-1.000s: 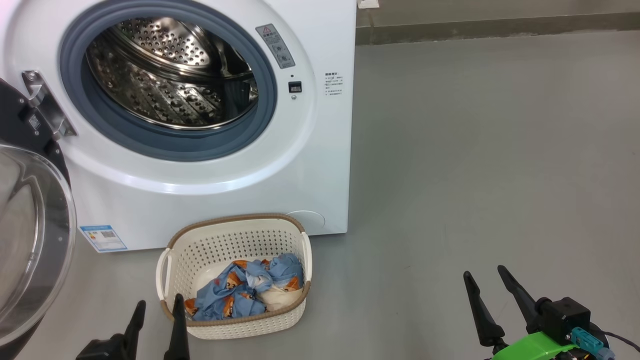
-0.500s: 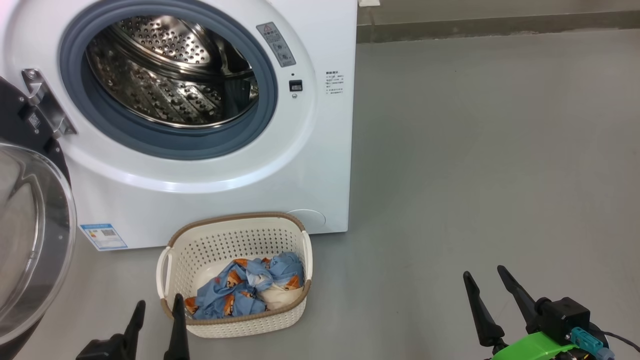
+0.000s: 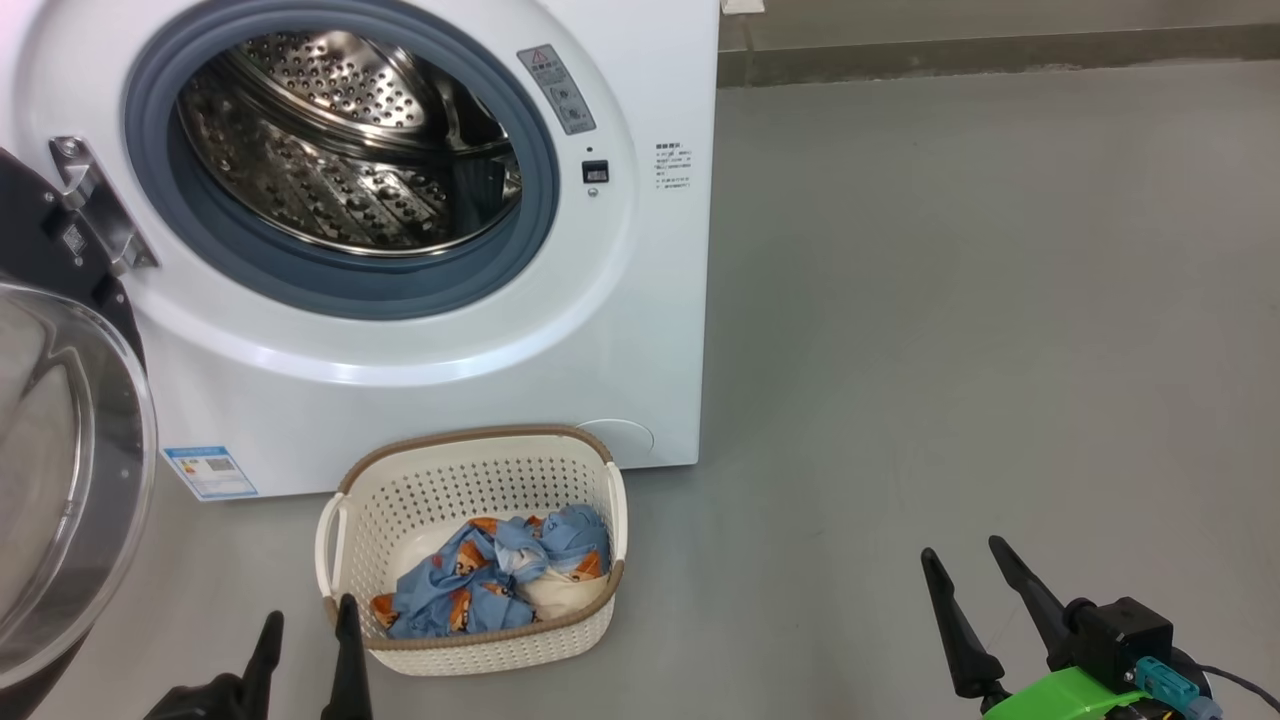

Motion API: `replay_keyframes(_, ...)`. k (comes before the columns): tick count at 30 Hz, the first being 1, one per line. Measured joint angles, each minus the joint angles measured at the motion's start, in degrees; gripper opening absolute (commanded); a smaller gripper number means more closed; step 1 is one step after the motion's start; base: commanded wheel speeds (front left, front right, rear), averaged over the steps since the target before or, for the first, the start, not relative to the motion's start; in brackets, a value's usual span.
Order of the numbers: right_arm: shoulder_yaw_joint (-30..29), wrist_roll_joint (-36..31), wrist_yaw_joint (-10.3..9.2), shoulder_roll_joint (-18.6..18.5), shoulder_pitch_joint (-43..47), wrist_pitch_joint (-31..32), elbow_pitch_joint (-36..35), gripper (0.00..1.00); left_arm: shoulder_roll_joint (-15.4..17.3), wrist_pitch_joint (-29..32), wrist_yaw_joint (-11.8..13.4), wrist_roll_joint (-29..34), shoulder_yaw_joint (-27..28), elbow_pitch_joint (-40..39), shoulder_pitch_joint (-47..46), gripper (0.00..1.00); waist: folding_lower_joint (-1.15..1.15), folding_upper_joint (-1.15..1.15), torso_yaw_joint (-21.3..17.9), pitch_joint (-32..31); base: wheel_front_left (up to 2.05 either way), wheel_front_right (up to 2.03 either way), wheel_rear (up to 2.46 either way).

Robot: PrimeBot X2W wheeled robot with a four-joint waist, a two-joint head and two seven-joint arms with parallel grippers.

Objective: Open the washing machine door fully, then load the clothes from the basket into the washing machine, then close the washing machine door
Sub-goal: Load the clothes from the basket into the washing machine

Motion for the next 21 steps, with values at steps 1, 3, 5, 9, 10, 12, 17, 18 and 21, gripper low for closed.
replay_keyframes(1, 0.03, 0.00, 0.01, -0.01, 0.00, 0.00, 0.07, 1.00, 0.00, 0.00, -0.25, -0.34, 0.00, 0.02, 0.00, 1.00, 0.00, 0.00, 0.01, -0.01, 0.31, -0.31, 0.00)
replay_keyframes(3, 0.03, 0.00, 0.01, -0.07, 0.00, 0.00, 0.12, 1.00, -0.01, 0.01, -0.48, -1.07, 0.04, 0.16, 0.00, 1.00, 0.00, 0.00, 0.02, -0.04, 0.43, -0.58, 0.16)
replay_keyframes(5, 0.02, 0.00, 0.01, -0.22, 0.00, 0.00, 0.21, 1.00, -0.01, 0.00, -0.48, -1.40, 0.19, 0.16, 0.00, 1.00, 0.00, 0.00, 0.03, -0.12, 0.63, -0.93, 0.31)
replay_keyframes(9, 0.04, 0.00, 0.01, -0.22, 0.00, 0.00, 0.26, 1.00, -0.01, 0.00, -0.47, -1.82, 0.77, 0.14, 0.00, 1.00, 0.00, 0.00, 0.03, -0.34, 1.03, -1.35, 0.33)
replay_keyframes(10, 0.04, 0.00, 0.00, -0.21, 0.00, 0.00, 0.26, 1.00, 0.00, 0.00, -0.46, -1.90, 1.00, 0.12, 0.00, 1.00, 0.00, 0.00, 0.05, -0.39, 1.36, -1.70, 0.34)
replay_keyframes(12, 0.08, 0.00, 0.01, -0.22, 0.01, 0.00, 0.32, 1.00, 0.00, 0.00, -0.35, -1.79, 1.33, 0.10, 0.00, 1.00, 0.00, 0.00, 0.10, -0.52, 1.55, -1.93, 0.38)
replay_keyframes(17, 0.31, 0.00, 0.01, -0.20, 0.01, -0.01, 0.45, 1.00, 0.01, 0.00, 0.29, -0.54, 1.71, -0.51, 0.00, 1.00, 0.00, 0.00, 0.19, -0.78, 1.48, -1.65, 0.17)
replay_keyframes(18, 0.33, 0.00, 0.01, -0.20, 0.00, 0.00, 0.45, 1.00, 0.01, 0.00, 0.46, -0.42, 1.75, -0.52, 0.00, 1.00, 0.00, 0.00, 0.21, -0.83, 1.16, -1.16, 0.00)
replay_keyframes(21, 0.36, 0.00, 0.01, -0.21, 0.00, 0.00, 0.49, 1.00, 0.00, 0.00, 0.54, -0.24, 1.77, -0.70, 0.00, 1.00, 0.00, 0.00, 0.24, -0.98, 0.89, -0.89, 0.00)
